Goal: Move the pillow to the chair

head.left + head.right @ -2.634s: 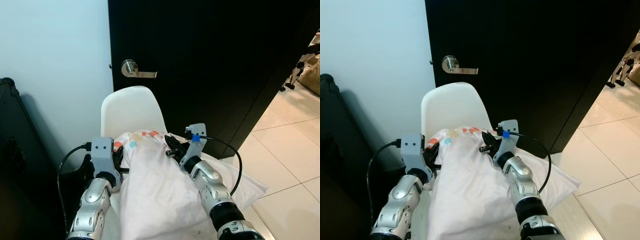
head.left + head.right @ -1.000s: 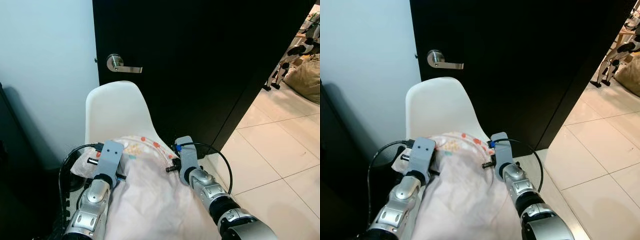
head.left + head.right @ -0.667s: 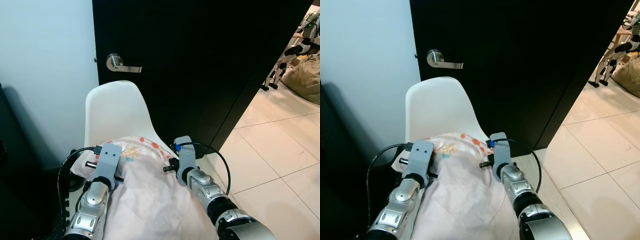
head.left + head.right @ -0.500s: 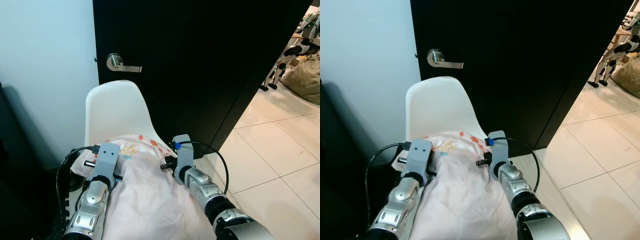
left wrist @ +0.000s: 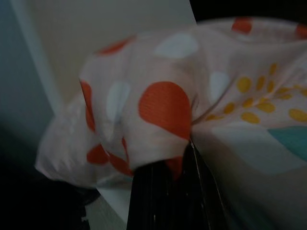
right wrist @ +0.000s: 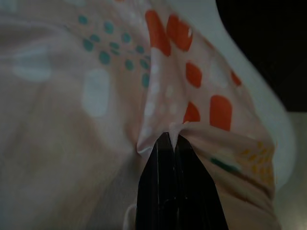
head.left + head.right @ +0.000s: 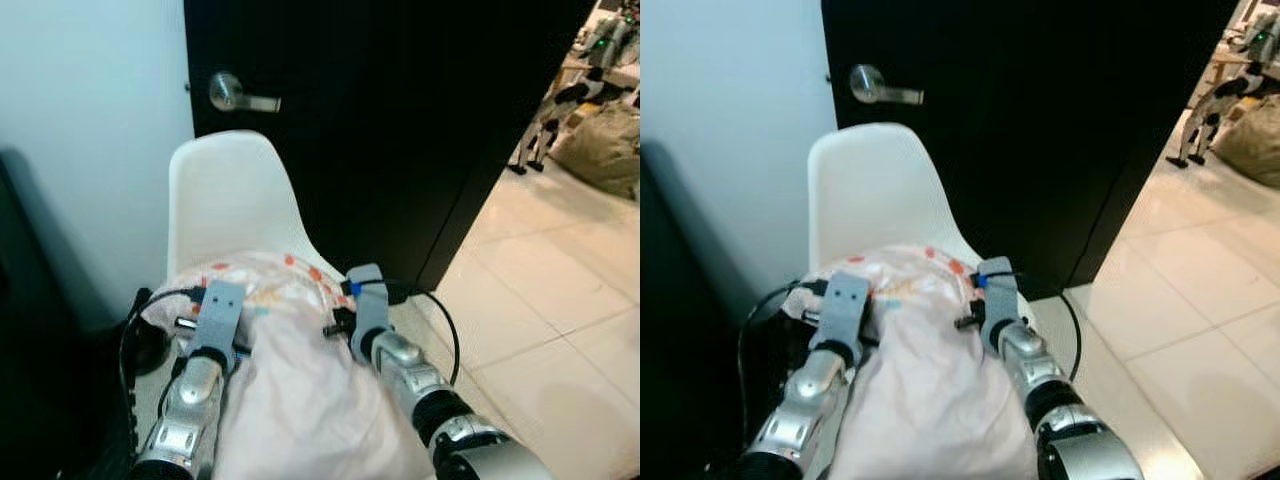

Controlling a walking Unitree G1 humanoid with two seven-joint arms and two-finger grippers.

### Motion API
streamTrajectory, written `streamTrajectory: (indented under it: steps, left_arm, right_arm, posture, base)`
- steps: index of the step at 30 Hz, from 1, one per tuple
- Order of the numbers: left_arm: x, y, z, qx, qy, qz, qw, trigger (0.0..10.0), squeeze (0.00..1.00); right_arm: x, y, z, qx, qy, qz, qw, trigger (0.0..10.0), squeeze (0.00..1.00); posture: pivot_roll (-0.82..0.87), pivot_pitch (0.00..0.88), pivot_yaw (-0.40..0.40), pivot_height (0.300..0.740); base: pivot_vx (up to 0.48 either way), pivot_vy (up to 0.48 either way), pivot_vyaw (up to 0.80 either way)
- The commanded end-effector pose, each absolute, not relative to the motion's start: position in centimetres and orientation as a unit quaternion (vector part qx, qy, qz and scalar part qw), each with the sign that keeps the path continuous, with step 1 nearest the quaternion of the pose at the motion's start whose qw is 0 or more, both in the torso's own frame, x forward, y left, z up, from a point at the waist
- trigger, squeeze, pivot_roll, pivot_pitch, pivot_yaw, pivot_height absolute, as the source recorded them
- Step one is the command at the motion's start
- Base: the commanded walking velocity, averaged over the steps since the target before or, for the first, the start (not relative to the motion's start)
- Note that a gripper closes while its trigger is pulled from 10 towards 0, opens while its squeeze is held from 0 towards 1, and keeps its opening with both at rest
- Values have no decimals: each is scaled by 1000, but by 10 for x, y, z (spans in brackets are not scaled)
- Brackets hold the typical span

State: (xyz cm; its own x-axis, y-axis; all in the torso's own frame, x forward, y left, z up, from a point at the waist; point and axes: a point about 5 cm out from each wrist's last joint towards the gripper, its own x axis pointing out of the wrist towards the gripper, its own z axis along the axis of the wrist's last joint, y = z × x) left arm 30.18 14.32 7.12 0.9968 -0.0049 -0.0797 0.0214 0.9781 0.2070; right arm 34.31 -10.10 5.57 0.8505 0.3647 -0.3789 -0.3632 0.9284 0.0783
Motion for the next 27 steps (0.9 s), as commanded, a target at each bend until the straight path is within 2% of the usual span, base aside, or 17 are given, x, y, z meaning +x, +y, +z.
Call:
streamTrajectory:
  steps: [1, 12, 22, 23, 24, 25, 26, 27]
  left_arm:
    - [304, 143, 72, 103, 38, 3, 994, 10000, 0]
    - [307, 145, 74, 104, 35, 8, 994, 10000, 0]
    - [306, 146, 70, 87, 49, 14, 995, 10000, 0]
    - [306, 146, 70, 82, 50, 16, 995, 10000, 925]
    - [306, 146, 72, 76, 47, 14, 996, 10000, 1000]
    - [306, 146, 72, 76, 47, 14, 996, 10000, 1000]
    - [306, 146, 74, 69, 44, 10, 997, 10000, 1000]
    - [306, 146, 76, 65, 41, 9, 997, 10000, 1000]
  right_arm:
    - [344, -101, 58, 5, 188, 193, 963, 10000, 0]
    - [344, -97, 60, 7, 181, 208, 961, 10000, 0]
    - [341, -93, 59, 15, 178, 235, 956, 10000, 0]
    - [341, -93, 59, 18, 177, 240, 954, 10000, 0]
    - [341, -92, 62, 32, 165, 250, 953, 10000, 0]
    - [341, -92, 62, 32, 165, 250, 953, 10000, 0]
    - [341, -92, 64, 44, 155, 258, 953, 10000, 71]
    - [342, -92, 67, 52, 145, 266, 952, 10000, 408]
  posture:
    - [137, 8, -119, 575]
    - [138, 8, -120, 515]
    - [139, 7, -124, 505]
    - [140, 7, -124, 505]
    - [140, 5, -126, 505]
    - [140, 5, -126, 505]
    - [139, 2, -128, 505]
    - [140, 2, -129, 505]
  base:
    - [0, 0, 0]
    - [0, 0, 0]
    - [0, 0, 0]
    - [0, 0, 0]
    - [0, 0, 0]
    - [0, 0, 0]
    - [0, 0, 0]
    - [0, 0, 0]
